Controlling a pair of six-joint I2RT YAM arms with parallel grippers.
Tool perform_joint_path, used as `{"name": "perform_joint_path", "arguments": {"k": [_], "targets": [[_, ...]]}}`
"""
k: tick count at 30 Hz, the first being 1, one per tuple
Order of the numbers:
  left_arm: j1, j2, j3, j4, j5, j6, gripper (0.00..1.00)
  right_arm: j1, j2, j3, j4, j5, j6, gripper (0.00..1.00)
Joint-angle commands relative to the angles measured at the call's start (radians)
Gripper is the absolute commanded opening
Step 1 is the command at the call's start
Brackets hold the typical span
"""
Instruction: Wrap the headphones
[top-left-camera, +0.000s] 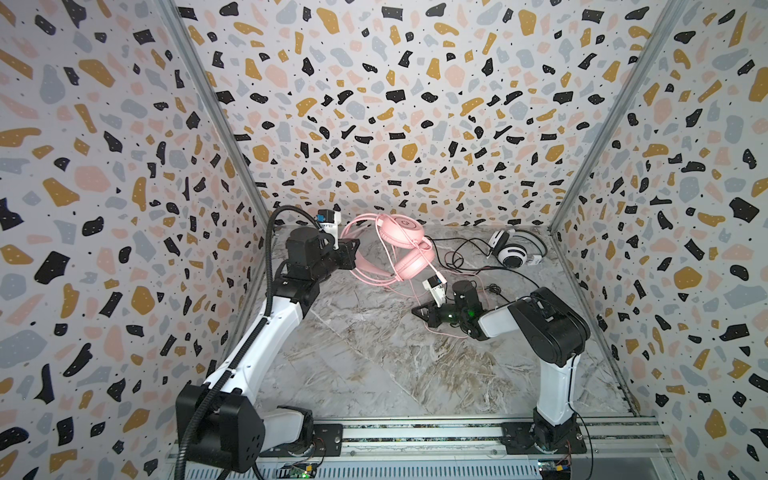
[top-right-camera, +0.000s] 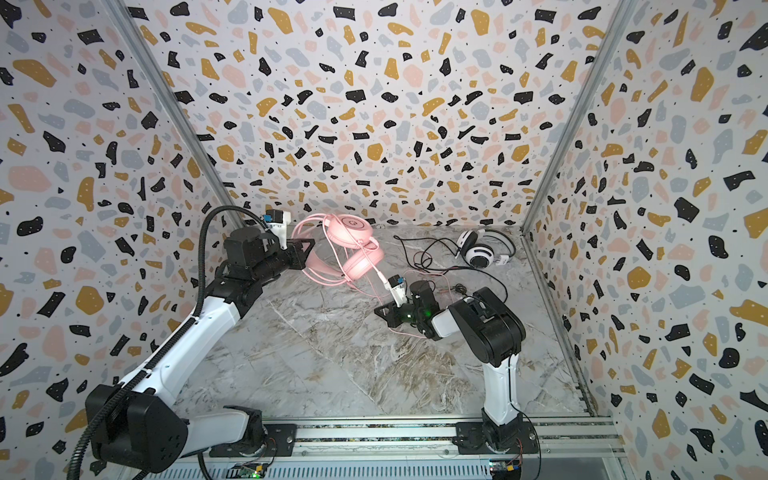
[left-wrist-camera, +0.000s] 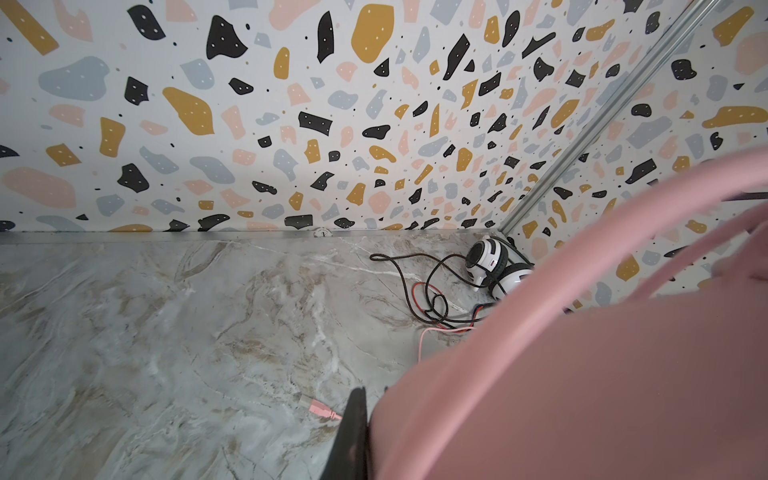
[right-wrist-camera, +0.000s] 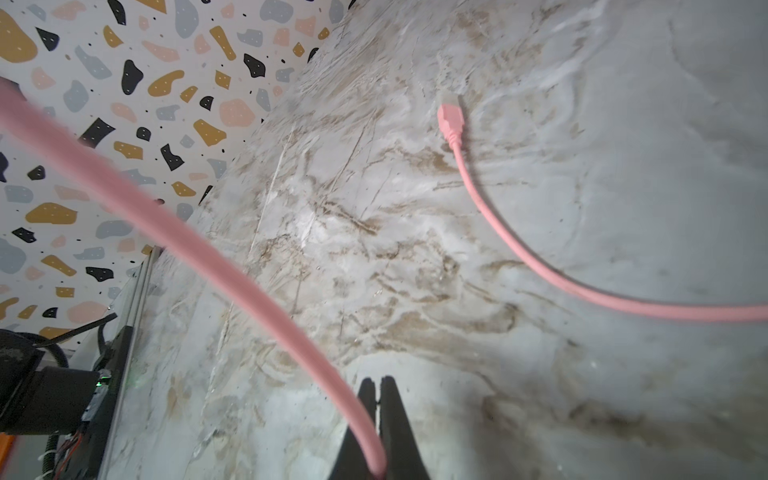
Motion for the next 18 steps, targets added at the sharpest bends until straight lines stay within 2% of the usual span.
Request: {"name": "perform_joint_path", "arguments": {"k": [1, 8, 18], "targets": [[0.022, -0.008, 0.025, 0.125, 0.022, -0.078, 0.00, 0.030, -0.075, -0.045, 0.049, -0.005, 0.027, 0.00], [0.047, -0.009, 0.015, 0.126, -0.015, -0.088, 0.00, 0.141, -0.148, -0.139, 0.003, 0.086, -0.008, 0.00], [0.109, -0.018, 0.007, 0.109, -0.071, -0.101, 0.00, 0.175, -0.238, -0.252, -0.021, 0.147, 0.002, 0.00]]}}
